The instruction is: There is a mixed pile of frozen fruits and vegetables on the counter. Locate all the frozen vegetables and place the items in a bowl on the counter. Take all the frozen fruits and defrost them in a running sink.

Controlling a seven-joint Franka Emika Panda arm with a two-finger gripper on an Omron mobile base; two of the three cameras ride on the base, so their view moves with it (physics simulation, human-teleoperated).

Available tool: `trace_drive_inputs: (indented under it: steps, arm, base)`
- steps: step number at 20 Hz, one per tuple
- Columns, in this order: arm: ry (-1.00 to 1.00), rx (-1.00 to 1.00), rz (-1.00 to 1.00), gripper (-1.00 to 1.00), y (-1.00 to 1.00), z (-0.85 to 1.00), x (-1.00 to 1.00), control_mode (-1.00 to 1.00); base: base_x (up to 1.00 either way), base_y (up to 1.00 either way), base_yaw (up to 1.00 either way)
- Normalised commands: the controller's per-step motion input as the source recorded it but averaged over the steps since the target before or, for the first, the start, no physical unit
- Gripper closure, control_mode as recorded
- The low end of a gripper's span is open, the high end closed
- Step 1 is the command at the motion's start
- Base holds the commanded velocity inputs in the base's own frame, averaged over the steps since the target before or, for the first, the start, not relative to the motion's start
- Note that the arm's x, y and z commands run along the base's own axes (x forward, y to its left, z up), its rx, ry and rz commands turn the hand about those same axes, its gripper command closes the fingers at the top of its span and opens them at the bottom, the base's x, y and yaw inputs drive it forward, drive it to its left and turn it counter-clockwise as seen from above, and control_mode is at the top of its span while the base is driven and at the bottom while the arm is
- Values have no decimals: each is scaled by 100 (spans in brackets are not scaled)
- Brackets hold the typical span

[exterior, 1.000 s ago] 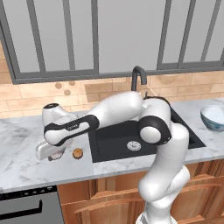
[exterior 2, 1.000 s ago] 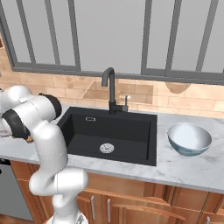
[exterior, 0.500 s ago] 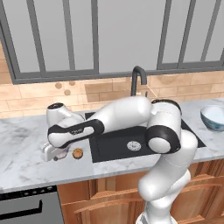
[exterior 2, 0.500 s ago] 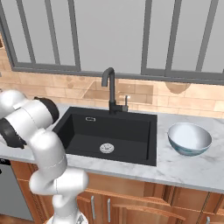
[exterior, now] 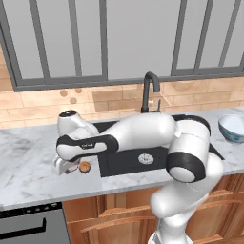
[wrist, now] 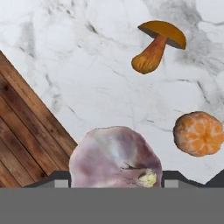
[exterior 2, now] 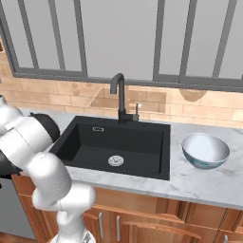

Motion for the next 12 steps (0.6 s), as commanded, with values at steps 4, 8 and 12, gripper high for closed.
trace_drive_inputs:
  steps: [4,8,12]
  arm:
    - [1,0,3,100,-23,20,-7,-100]
    - [1,3,1,100,-32,0,0,-100]
    - [1,2,4,100,-25,5,2,-100]
  base:
    - [0,0,0]
    - [0,0,0]
    - [0,0,0]
